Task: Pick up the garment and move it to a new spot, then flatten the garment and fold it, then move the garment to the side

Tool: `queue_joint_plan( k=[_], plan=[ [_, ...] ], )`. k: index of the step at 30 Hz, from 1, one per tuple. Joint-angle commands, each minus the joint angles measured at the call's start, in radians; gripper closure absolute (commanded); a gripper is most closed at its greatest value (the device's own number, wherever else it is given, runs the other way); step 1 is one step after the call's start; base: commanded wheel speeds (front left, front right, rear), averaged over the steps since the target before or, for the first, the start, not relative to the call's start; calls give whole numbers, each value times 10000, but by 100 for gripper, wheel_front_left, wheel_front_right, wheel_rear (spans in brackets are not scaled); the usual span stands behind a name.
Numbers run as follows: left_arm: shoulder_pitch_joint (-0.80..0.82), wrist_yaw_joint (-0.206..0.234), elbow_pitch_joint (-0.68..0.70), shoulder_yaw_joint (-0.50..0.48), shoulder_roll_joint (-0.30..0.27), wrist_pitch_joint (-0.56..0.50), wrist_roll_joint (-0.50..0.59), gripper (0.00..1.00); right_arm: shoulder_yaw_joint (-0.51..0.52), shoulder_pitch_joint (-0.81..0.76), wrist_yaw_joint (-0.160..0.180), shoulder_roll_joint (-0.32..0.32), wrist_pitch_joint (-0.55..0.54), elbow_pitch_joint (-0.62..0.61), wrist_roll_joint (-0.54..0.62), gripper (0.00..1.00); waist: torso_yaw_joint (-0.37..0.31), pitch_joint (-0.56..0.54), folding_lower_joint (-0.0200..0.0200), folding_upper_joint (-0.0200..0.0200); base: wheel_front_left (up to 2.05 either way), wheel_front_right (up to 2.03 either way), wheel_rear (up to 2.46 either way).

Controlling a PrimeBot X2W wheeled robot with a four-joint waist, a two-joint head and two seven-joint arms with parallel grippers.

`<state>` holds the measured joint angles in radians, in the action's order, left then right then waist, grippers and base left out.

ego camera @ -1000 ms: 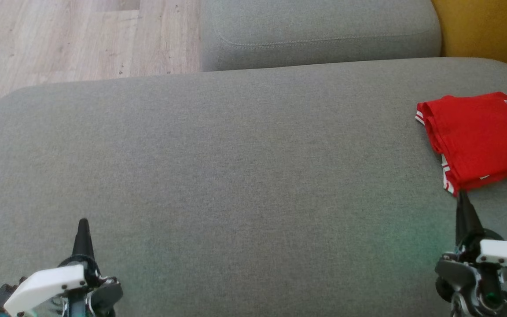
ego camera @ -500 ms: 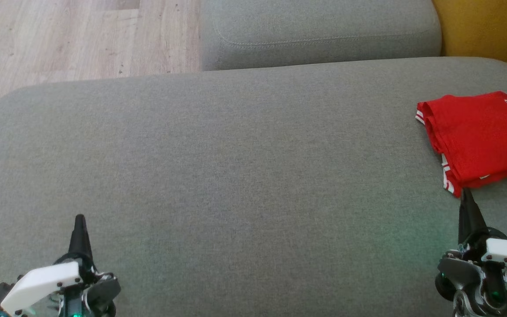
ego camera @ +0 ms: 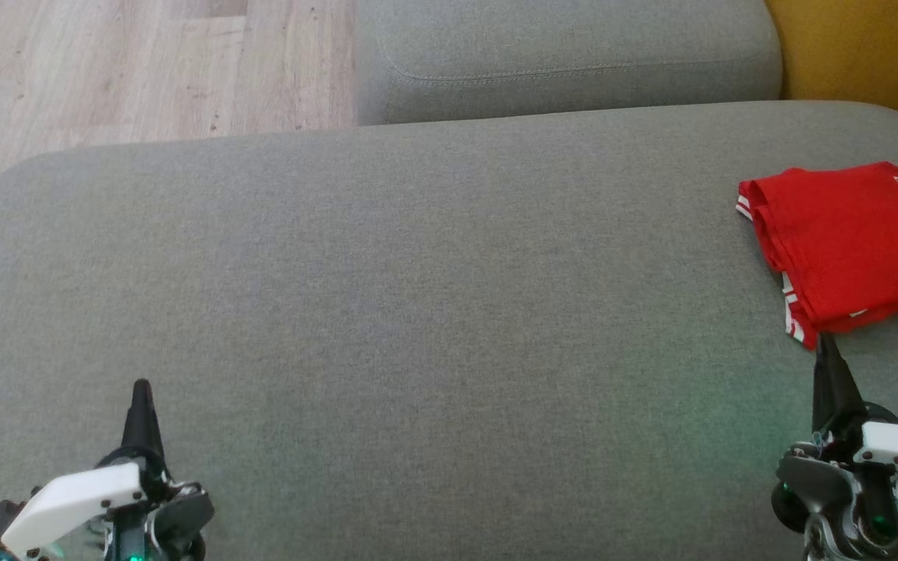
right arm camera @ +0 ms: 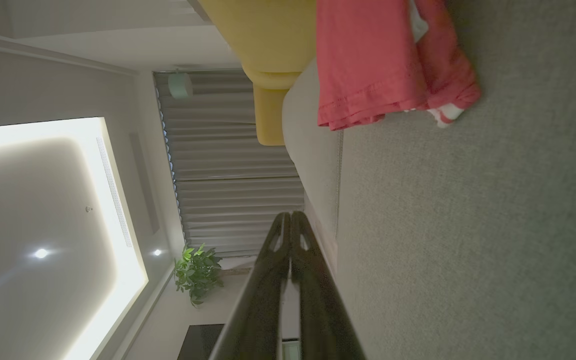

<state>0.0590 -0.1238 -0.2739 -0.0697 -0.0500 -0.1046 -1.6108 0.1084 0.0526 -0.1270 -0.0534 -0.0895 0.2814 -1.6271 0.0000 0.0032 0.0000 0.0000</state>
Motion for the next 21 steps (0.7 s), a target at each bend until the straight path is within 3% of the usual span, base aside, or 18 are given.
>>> queue_joint_plan(
  k=[1, 21],
  plan=[
    [487, -69, 287, -395, -42, -49, -16, 100, -171, 533, -37, -132, -58, -379, -1, 100, 0, 0, 0, 0, 0, 0, 0],
    [488, -69, 287, -409, -32, -61, -4, 100, -119, 537, -37, -96, -99, -375, 42, 100, 0, -1, 0, 0, 0, 0, 0]
  ],
)
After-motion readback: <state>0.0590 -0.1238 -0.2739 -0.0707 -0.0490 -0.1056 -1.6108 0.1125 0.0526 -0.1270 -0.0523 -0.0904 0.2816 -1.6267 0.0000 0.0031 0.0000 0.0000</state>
